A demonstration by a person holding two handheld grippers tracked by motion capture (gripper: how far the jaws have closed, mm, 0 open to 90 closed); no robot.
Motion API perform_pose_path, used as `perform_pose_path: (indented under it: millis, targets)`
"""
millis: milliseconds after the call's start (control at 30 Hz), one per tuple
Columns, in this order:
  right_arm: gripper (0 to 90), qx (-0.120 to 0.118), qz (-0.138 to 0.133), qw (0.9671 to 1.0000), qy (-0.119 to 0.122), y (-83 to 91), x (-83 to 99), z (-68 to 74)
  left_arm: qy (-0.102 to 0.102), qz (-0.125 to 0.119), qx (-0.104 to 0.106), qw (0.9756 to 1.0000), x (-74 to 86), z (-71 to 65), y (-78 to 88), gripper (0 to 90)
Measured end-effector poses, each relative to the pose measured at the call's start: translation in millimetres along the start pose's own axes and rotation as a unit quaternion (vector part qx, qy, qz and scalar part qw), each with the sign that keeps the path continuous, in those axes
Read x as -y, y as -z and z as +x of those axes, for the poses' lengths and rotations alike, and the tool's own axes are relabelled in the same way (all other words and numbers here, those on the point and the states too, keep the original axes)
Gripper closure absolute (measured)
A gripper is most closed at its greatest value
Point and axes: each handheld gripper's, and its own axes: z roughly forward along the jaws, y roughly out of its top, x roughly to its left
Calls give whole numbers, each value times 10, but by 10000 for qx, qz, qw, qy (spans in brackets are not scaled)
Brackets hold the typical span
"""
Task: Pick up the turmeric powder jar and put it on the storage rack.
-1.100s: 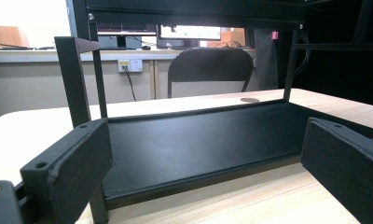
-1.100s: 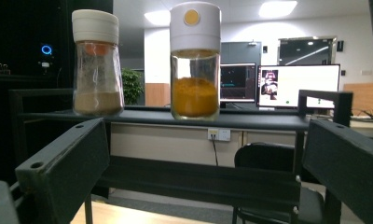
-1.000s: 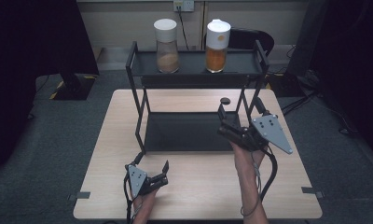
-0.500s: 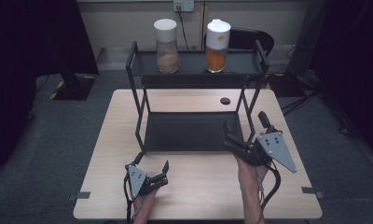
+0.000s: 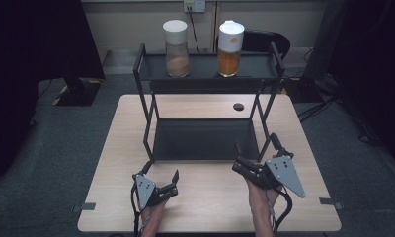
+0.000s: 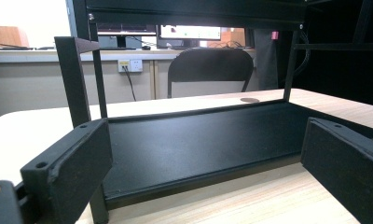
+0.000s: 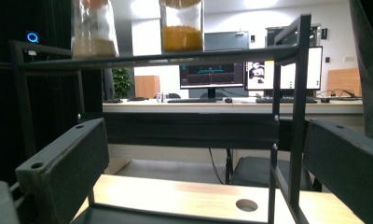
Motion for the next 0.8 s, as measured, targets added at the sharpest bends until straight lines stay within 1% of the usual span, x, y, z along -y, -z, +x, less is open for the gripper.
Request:
perform_pose_path:
  millis: [133, 433, 667, 800]
  targets:
    - [0, 9, 91, 10000, -5, 35, 67, 1, 0, 0, 1, 10000, 0, 0, 0, 15]
    - [0, 104, 177, 9998, -65, 128, 283, 10, 0, -1, 0, 10000, 0, 0, 0, 15]
    - [0, 133, 284, 9994, -127, 176, 412, 5, 0, -1, 0, 10000, 0, 0, 0, 16]
    - [0, 143, 298, 9994, -123, 196, 494, 7, -1, 1, 0, 10000, 0, 0, 0, 16]
